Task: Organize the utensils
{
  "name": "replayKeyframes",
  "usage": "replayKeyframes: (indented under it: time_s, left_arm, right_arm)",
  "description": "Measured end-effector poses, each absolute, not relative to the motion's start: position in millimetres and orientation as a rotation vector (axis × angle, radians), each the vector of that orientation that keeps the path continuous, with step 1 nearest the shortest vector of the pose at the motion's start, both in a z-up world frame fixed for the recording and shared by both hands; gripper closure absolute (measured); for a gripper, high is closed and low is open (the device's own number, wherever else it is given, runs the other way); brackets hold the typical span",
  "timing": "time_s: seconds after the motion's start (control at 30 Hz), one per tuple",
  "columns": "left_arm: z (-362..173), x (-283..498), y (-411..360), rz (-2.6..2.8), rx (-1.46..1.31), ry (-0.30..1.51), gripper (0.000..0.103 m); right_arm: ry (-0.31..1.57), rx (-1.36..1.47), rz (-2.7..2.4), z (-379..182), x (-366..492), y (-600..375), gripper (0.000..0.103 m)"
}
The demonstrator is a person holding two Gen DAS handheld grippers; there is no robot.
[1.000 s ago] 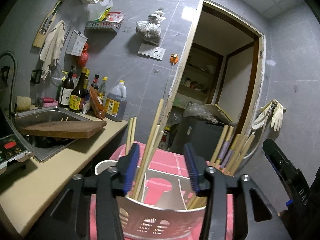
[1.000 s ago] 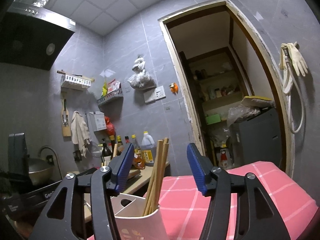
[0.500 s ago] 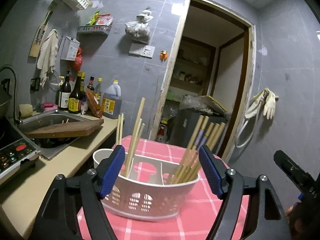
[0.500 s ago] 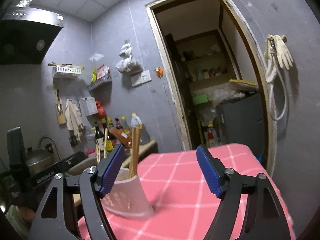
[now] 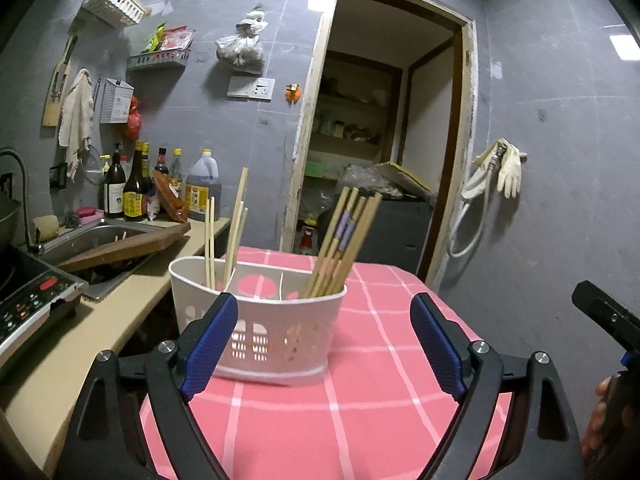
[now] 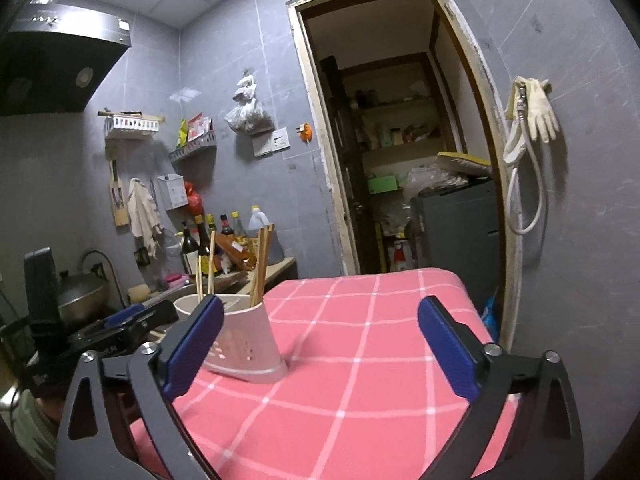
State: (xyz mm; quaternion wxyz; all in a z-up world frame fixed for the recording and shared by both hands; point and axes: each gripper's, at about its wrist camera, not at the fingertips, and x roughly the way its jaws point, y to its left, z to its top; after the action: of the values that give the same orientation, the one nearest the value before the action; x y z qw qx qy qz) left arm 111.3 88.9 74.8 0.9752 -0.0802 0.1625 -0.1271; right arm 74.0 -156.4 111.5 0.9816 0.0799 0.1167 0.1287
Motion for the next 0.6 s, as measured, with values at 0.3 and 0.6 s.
replayKeyframes:
  time_s: [0.3,0.6]
  left_arm:
    - [67.6,75.6,100.2,-0.245,-0.177,0.341,0.007]
    - [56.7,50.0,106.1,-0.181,-0.165,0.352,0.006]
  right_arm:
    - [0.28,0.143,0.223,97.7,39.8,-163.3,0.0]
    - [0.314,0.12,0.226,98.0,17.6,-160.1,0.0]
